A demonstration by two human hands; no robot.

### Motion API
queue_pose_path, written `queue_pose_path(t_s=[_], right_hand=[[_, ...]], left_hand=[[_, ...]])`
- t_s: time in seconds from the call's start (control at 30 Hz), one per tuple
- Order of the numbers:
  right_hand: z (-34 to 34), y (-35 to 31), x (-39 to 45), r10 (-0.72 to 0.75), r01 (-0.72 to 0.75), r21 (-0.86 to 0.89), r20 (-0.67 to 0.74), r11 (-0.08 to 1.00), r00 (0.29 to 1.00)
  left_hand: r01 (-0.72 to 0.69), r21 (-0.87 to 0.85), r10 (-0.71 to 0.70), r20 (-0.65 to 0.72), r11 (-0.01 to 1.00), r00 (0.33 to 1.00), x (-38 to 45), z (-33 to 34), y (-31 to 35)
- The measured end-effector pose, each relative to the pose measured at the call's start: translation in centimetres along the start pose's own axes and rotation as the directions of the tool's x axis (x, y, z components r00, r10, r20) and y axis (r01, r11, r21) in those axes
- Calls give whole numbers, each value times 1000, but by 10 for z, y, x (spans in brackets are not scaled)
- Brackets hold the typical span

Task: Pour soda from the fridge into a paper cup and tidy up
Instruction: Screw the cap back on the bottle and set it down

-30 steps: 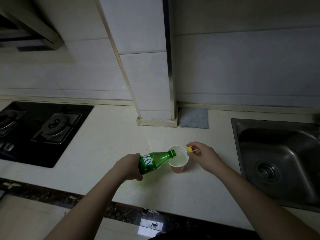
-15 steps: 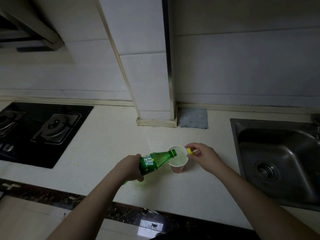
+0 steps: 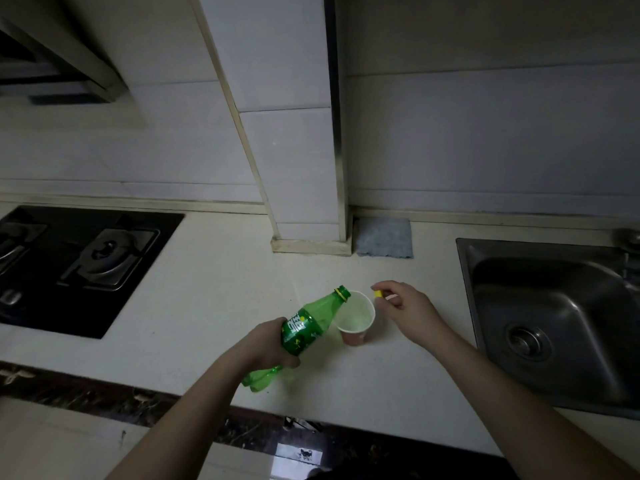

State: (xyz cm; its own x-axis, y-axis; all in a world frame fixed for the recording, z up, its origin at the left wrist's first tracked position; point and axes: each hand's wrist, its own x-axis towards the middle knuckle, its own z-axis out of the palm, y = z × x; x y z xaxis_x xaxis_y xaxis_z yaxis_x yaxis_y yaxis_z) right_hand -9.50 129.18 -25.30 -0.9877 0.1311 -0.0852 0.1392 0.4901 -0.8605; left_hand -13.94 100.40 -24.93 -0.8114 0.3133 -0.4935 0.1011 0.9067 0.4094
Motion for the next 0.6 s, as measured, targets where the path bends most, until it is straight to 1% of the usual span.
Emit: queue_pose_path(t_s=[0.1, 0.27, 0.43, 0.5, 0.6], right_hand=[[-1, -11, -2, -17, 18, 45, -11, 999, 1000], [0, -37, -5, -59, 63, 188, -28, 980, 998], [1, -70, -8, -155, 157, 235, -26, 959, 988], [-1, -82, -9, -200, 201, 207, -25, 957, 979], [-3, -93, -11, -292, 291, 78, 5, 954, 956]], left_hand=[[-25, -76, 23, -18, 997, 1000, -2, 3, -3], [-108, -236, 90, -85, 966, 992, -7, 2, -4], [-211, -256, 181, -139, 943, 974, -10, -3, 0], [-244, -245, 212, -149, 938, 966, -10, -5, 1], [-275, -222, 244, -157, 936, 957, -11, -9, 0]])
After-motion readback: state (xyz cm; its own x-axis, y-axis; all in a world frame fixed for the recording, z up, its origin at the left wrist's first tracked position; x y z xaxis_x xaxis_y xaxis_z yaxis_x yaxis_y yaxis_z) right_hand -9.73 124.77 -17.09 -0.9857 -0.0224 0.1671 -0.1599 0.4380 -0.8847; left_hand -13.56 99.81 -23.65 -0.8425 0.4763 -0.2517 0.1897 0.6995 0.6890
